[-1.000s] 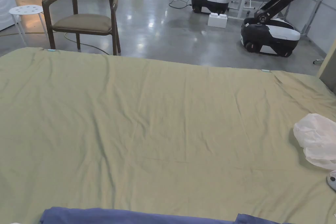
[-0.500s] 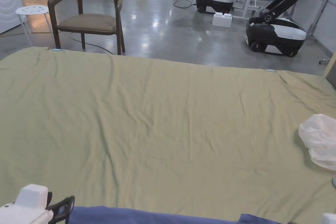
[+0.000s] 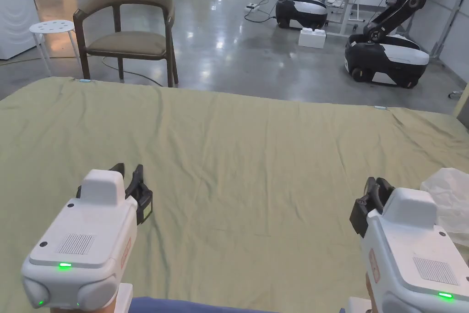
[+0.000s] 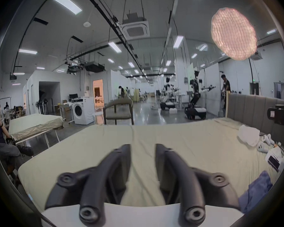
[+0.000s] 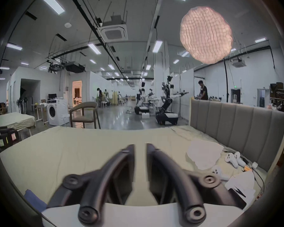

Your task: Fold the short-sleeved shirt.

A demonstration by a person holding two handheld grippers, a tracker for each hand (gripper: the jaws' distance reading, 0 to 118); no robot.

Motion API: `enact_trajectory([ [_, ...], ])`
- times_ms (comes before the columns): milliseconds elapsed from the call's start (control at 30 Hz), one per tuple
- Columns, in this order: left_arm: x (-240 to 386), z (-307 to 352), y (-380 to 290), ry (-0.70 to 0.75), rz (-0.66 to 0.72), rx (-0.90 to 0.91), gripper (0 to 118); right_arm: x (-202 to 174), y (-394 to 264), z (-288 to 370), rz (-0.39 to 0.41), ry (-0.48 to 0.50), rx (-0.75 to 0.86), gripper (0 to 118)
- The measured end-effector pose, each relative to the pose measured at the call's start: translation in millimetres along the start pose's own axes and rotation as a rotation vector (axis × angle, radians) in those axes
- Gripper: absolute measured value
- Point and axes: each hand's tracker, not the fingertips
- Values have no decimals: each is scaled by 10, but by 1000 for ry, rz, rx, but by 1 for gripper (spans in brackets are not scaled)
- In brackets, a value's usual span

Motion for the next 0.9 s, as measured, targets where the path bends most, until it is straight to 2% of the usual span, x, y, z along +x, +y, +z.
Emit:
enact_trajectory([
  [33, 3, -7, 16, 2, -2, 10, 10, -42, 18, 8, 10, -7, 15, 5],
  [67, 0, 5, 38, -1, -4, 18, 2, -67, 34, 20, 9, -1, 26, 3],
  [100, -3, 27, 56, 2, -5, 33, 0, -95, 47, 32, 12, 1, 32, 2],
  [333, -264, 114, 89, -15, 25, 10, 0, -235, 46, 78, 23, 21, 54, 1],
  [433, -598, 77, 9, -102, 92, -157, 0, -272, 22, 59, 32, 40, 30, 1],
  [667, -1409, 87, -568, -184, 178, -524, 0, -347, -111, 10, 40, 80, -33, 1],
  [733, -1604, 95, -780, -202, 231, -593, 0, -374, -149, -11, 37, 91, -53, 1],
  [800, -1818, 86, -1036, -263, 348, -687, 0, -401, -183, -26, 38, 100, -72, 1],
  [867, -2027, 34, -1313, -324, 460, -767, 7, -426, -222, -39, 40, 105, -88, 1],
  [900, -2099, 26, -1427, -346, 502, -788, 15, -437, -239, -48, 41, 108, -97, 1],
])
